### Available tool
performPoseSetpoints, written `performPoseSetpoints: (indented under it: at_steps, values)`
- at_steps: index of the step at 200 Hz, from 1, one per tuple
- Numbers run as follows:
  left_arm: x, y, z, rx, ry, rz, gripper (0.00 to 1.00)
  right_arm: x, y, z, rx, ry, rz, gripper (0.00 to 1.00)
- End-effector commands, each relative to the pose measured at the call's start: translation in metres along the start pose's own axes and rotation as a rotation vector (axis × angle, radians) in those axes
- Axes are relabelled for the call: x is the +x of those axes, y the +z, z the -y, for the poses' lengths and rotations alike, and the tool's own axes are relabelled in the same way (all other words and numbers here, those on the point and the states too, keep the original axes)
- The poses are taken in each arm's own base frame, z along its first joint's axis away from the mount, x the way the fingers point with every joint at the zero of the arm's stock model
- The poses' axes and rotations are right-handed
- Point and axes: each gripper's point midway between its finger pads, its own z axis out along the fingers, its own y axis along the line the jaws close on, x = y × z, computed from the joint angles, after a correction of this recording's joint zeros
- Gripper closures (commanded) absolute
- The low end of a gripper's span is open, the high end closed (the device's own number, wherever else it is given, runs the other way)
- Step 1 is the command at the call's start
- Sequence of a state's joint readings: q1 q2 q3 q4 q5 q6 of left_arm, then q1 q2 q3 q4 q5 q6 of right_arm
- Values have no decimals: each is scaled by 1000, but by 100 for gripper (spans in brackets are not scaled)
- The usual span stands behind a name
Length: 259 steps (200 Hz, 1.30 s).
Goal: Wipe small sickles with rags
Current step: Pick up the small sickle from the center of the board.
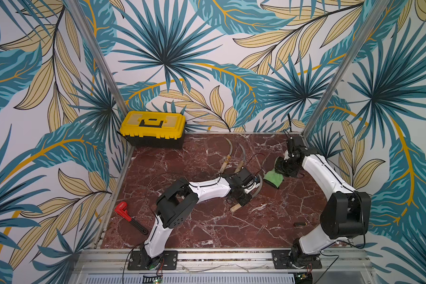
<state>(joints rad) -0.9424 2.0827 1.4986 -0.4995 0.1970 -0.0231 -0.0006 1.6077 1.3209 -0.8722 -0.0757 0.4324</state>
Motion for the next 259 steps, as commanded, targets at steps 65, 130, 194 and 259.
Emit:
performPoseSetpoints:
  at_steps: [65,130,194,259]
  values:
    - [11,22,4,-8,13,-111,65,14,11,20,16,-23,-8,90]
    - [7,21,-6,-77,2,-104,100,12,0,30,19,-12,18,90]
    - [-50,-37,-30,-90,-133,146,100,4,-10,14,-65,-64,45,89]
    - [-99,-102,-46,196,-396,467,100,-1,-10,-12,-121,-161,52,89]
